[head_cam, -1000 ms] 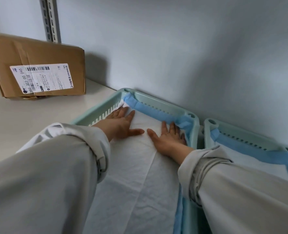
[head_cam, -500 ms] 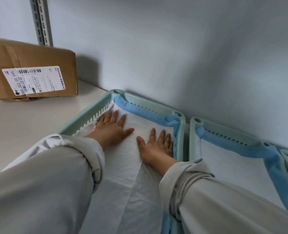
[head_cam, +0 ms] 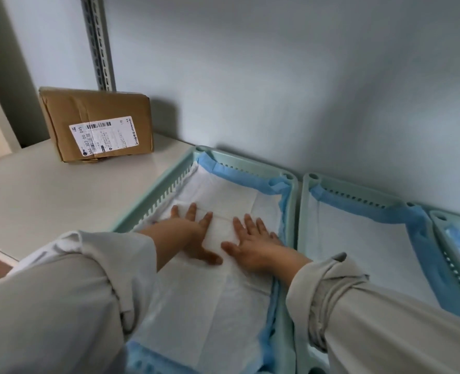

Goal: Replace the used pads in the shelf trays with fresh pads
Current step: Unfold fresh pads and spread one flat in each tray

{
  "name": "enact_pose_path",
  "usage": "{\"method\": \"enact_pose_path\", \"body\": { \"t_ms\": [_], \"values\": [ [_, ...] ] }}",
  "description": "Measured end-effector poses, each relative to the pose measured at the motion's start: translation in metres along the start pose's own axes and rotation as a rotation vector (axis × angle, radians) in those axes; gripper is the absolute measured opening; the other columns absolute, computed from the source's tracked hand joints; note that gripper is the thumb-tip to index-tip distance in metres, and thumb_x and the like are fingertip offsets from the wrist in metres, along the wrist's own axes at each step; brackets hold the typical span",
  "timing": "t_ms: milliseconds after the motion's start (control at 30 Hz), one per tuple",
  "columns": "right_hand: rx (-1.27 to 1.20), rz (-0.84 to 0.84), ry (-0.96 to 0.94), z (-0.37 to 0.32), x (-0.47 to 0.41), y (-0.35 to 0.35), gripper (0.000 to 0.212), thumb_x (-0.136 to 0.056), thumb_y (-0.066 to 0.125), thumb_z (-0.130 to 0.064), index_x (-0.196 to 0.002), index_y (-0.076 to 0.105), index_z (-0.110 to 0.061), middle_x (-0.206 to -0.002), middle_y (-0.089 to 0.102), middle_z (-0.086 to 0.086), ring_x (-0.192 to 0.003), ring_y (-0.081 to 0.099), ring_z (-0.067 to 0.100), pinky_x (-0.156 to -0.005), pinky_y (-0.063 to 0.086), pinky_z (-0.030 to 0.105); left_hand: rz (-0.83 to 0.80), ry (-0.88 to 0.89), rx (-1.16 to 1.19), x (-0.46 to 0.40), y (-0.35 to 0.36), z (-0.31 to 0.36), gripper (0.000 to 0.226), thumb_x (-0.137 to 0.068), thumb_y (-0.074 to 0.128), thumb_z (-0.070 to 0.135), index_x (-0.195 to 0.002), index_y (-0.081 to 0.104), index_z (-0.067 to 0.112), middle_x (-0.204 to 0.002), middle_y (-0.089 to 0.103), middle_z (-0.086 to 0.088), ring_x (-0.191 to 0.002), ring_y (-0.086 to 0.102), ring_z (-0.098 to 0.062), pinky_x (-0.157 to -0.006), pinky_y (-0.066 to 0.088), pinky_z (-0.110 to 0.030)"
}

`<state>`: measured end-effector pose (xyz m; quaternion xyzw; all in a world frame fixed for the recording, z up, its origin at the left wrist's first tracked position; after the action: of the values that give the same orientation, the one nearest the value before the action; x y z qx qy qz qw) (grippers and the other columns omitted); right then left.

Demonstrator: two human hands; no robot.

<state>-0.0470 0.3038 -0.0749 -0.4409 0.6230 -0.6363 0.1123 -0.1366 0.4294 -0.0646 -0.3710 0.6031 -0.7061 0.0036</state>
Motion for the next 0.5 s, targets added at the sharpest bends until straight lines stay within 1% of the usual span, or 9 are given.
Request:
{"method": "enact_pose_path", "body": {
  "t_ms": [67,133,167,233,300,333,433,467,500],
  "values": [
    [0.028,0.012,0.051,0.006,0.009,0.004,0.075,-0.095,0.023,-0.062,-0.151,-0.014,-0.029,-0.158,-0.023,0.000,-0.147,-0.017,0.025,-0.119,-0.003,0.048,-0.013,0.062,-0.051,0.007,0.009,-0.009,0.120,-0.068,0.057,0.076,-0.144,-0.027,0.037,-0.153,-0.035,-0.001,-0.143,-0.025,-0.035,-0.115,0.000,-0.062],
    [0.033,0.024,0.105,0.002,0.009,0.000,0.076,-0.095,0.025,-0.061,-0.151,-0.013,-0.027,-0.158,-0.021,0.002,-0.147,-0.014,0.027,-0.119,0.000,0.049,0.023,0.090,-0.059,0.011,0.016,-0.015,0.122,-0.065,0.059,0.077,-0.143,-0.027,0.041,-0.153,-0.036,0.002,-0.143,-0.026,-0.032,-0.114,-0.005,-0.061],
    [0.035,0.002,0.121,-0.003,0.009,-0.004,0.077,-0.095,0.028,-0.059,-0.152,-0.012,-0.025,-0.159,-0.020,0.004,-0.147,-0.012,0.029,-0.119,0.002,0.050,0.036,0.091,-0.049,0.010,0.017,-0.016,0.122,-0.064,0.060,0.077,-0.143,-0.027,0.042,-0.153,-0.035,0.002,-0.143,-0.026,-0.032,-0.114,-0.005,-0.061],
    [0.095,-0.101,0.106,-0.014,0.016,-0.013,0.085,-0.093,0.038,-0.059,-0.152,-0.011,-0.023,-0.159,-0.018,0.007,-0.147,-0.007,0.034,-0.120,0.006,0.050,0.029,0.077,-0.041,0.011,0.015,-0.015,0.124,-0.062,0.062,0.076,-0.143,-0.026,0.042,-0.153,-0.034,0.002,-0.144,-0.024,-0.033,-0.114,-0.003,-0.061],
    [0.176,-0.213,0.028,-0.018,0.032,-0.014,0.104,-0.082,0.052,-0.067,-0.151,-0.014,-0.025,-0.159,-0.017,0.007,-0.147,-0.003,0.035,-0.120,0.008,0.048,0.021,0.063,-0.048,0.013,0.013,-0.013,0.123,-0.064,0.063,0.075,-0.145,-0.023,0.039,-0.155,-0.032,0.001,-0.144,-0.021,-0.033,-0.115,0.000,-0.060],
    [0.205,-0.249,0.000,-0.018,0.041,-0.010,0.111,-0.078,0.058,-0.068,-0.150,-0.016,-0.027,-0.159,-0.018,0.006,-0.147,-0.005,0.035,-0.119,0.008,0.048,0.026,0.059,-0.046,0.015,0.011,-0.011,0.122,-0.066,0.063,0.073,-0.147,-0.021,0.037,-0.156,-0.029,-0.001,-0.145,-0.018,-0.034,-0.116,0.003,-0.058],
    [0.194,-0.231,-0.016,-0.009,0.062,0.003,0.115,-0.077,0.065,-0.060,-0.148,-0.021,-0.030,-0.157,-0.025,0.005,-0.146,-0.015,0.035,-0.119,0.003,0.050,0.021,0.105,-0.090,0.036,0.008,0.011,0.113,-0.076,0.063,0.063,-0.151,-0.012,0.024,-0.159,-0.015,-0.011,-0.147,-0.002,-0.038,-0.120,0.013,-0.050],
    [0.178,-0.213,-0.003,-0.007,0.064,0.005,0.115,-0.078,0.065,-0.058,-0.148,-0.020,-0.029,-0.157,-0.024,0.005,-0.146,-0.015,0.035,-0.119,0.003,0.050,-0.004,0.120,-0.118,0.045,0.011,0.020,0.113,-0.077,0.063,0.061,-0.151,-0.013,0.022,-0.159,-0.015,-0.011,-0.147,0.000,-0.038,-0.120,0.013,-0.049],
    [0.173,-0.207,0.012,-0.006,0.064,0.004,0.113,-0.078,0.066,-0.057,-0.149,-0.018,-0.028,-0.158,-0.022,0.005,-0.146,-0.012,0.035,-0.119,0.004,0.050,-0.039,0.127,-0.134,0.054,0.015,0.029,0.116,-0.076,0.064,0.061,-0.150,-0.016,0.023,-0.158,-0.018,-0.011,-0.147,-0.002,-0.038,-0.120,0.012,-0.050]
  ]
}}
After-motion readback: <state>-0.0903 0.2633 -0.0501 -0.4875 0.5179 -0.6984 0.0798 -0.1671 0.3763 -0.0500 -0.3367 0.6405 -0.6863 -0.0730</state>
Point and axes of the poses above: each hand's wrist, its own x-axis away from the middle knuckle, its own y-axis out of the palm, z = x × y, the point moved 1 cm from there along -x, towards the middle knuckle
